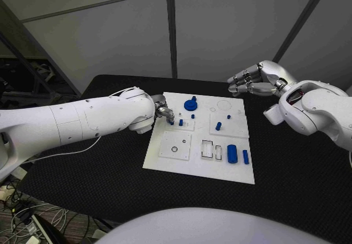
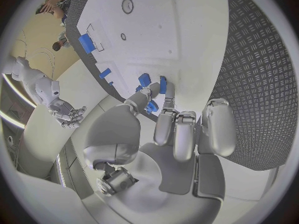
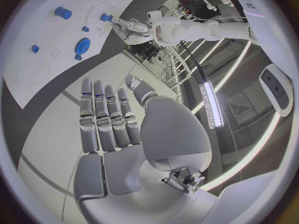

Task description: Assemble the parts on the task board

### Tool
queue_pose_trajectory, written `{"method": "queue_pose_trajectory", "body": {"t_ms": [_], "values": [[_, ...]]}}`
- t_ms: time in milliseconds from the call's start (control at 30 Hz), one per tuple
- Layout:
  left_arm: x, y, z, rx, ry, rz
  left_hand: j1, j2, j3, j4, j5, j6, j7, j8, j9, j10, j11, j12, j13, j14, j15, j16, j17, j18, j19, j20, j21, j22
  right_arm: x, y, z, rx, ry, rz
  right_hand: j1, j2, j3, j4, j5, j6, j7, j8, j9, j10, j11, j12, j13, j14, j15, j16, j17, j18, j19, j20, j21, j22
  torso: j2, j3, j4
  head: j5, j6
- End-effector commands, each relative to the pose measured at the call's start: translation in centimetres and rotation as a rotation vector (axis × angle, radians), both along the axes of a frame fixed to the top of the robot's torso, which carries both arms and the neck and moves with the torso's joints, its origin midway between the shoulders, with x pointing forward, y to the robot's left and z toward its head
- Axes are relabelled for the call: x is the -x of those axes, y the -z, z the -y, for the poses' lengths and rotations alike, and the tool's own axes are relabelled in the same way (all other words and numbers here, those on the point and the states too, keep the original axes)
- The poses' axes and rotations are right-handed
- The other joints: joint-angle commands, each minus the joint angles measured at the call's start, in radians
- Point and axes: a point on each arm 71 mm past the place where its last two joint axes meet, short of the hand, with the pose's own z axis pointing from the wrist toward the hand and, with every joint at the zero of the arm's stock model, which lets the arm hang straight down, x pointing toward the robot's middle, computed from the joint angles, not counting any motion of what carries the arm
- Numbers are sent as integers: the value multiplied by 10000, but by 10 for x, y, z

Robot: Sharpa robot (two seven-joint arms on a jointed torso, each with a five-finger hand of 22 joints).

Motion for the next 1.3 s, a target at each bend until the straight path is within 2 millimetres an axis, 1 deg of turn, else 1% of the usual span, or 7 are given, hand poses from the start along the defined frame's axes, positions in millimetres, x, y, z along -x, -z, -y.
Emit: {"method": "queue_pose_trajectory", "body": {"t_ms": [33,333,700,867,900,1033,1300], "values": [[3,4,-1,-330,93,-358,-18,110,903,997,-51,680,-631,-27,885,282,-155,50,1113,1059,-64,24,2633,50,167,-52,56,1909,0,-2,-1,-14,-107,46,36,-68,-5,62,64,-60,12,25,-13,-67,-4,-17,-16,-11,39,-46,-10,63,62,20,-48,-10,1,-2,-10,1,-1],[3,4,-1,-363,87,-343,-28,133,895,1017,-140,691,-635,-37,894,287,-157,52,1122,1059,-65,24,2633,47,174,-53,70,1914,1,-2,-1,-13,-108,45,36,-68,-5,62,64,-60,12,25,-13,-67,-4,-17,-16,-11,39,-46,-10,63,62,20,-48,-10,-2,1,-8,16,-37],[3,4,3,-325,192,-333,-162,188,817,1178,-332,757,-649,-54,917,339,-161,121,1210,1059,-60,24,2633,37,193,-49,110,1931,0,-2,-1,-15,-111,47,36,-68,-5,62,64,-60,12,25,-13,-67,-4,-17,-16,-11,39,-46,-10,63,62,20,-48,-10,-3,-1,-19,16,-73],[3,5,4,-351,283,-410,-338,162,695,1379,-413,822,-670,-62,934,386,-170,187,1289,1059,-60,24,2633,33,203,-45,125,1939,0,-2,-1,-13,-105,48,36,-68,-5,62,64,-60,12,25,-13,-67,-4,-17,-16,-11,39,-46,-10,63,62,20,-48,-10,-2,1,-10,5,-91],[3,5,4,-358,305,-429,-404,167,655,1486,-422,846,-679,-69,936,398,-176,203,1311,1059,-62,24,2633,35,202,-46,116,1938,0,-2,-1,-13,-104,47,36,-68,-5,62,64,-60,12,25,-13,-67,-4,-17,-16,-11,39,-46,-10,63,62,20,-48,-10,0,4,-8,2,-94],[3,5,4,-360,333,-444,-503,126,584,1651,-427,875,-691,-83,939,417,-184,226,1346,1059,-67,24,2633,32,210,-49,131,1944,0,-2,-1,-12,-103,46,36,-68,-5,62,64,-60,12,25,-13,-67,-4,-17,-16,-11,39,-46,-10,63,62,20,-48,-10,0,2,-13,7,-103],[3,5,7,-311,346,-381,-544,97,549,1741,-426,902,-702,-85,942,431,-191,246,1372,1059,-70,24,2633,28,219,-51,150,1951,0,-2,-1,-11,-111,43,36,-68,-5,62,64,-60,12,25,-13,-67,-4,-17,-16,-11,39,-46,-10,63,62,20,-48,-10,-5,-1,-14,6,-113]]}}
